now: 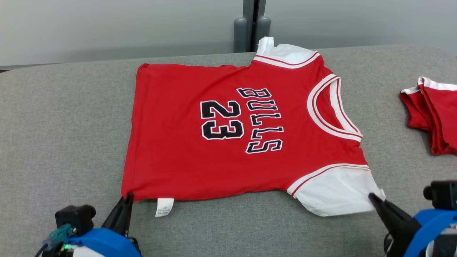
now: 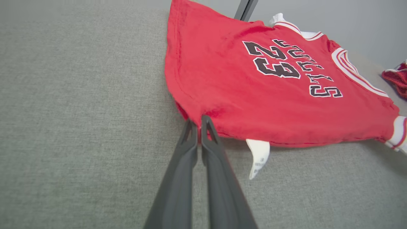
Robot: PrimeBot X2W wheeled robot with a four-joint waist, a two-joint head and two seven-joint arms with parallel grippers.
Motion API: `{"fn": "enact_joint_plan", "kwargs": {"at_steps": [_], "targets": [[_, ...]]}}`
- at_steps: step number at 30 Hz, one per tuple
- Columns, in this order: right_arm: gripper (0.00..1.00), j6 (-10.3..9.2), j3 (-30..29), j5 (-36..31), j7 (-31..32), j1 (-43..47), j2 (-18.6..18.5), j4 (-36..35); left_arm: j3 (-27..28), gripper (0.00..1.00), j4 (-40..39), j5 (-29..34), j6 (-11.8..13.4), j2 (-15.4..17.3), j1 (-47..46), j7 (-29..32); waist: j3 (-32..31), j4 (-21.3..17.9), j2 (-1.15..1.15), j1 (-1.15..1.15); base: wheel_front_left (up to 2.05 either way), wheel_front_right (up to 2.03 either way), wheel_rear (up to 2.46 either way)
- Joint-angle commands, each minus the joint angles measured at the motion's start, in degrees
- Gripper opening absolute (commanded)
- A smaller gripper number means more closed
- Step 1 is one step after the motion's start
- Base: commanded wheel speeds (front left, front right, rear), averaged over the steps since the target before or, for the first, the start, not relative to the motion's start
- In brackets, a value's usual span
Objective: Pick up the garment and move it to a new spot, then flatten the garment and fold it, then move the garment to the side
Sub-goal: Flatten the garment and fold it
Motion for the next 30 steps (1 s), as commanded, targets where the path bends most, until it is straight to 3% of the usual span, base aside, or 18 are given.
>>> {"fn": "enact_joint_plan", "kwargs": {"at_steps": [1, 10, 20, 30], "targets": [[0.00, 0.03, 0.36, -0.51, -0.62, -1.79, -0.60, 0.09, 0.13, 0.00, -0.51, -0.09, -0.32, -0.02, -1.99, 0.34, 0.04, 0.02, 0.00, 0.01, 0.00, 0.00, 0.00], [0.00, 0.03, 4.24, 0.47, -2.70, -14.70, -5.26, 5.33, 0.29, 0.00, 3.51, -2.12, -0.56, -2.80, -10.00, 3.07, 1.74, 0.29, 0.00, 0.01, 0.00, 0.00, 0.00], [0.00, 0.03, 8.22, 2.76, -7.74, -29.48, -10.03, 15.62, 1.51, 0.00, 12.63, -2.46, 0.29, -6.02, -18.39, 1.43, 6.00, 0.58, 0.00, 0.01, 0.00, 0.00, 0.00], [0.00, 0.03, 11.58, 4.22, -15.04, -38.53, -13.27, 26.41, 0.52, 0.00, 17.97, -0.83, -1.82, -7.11, -24.09, -2.15, 8.86, 1.76, 0.00, 0.01, 0.00, 0.00, 0.00]]}}
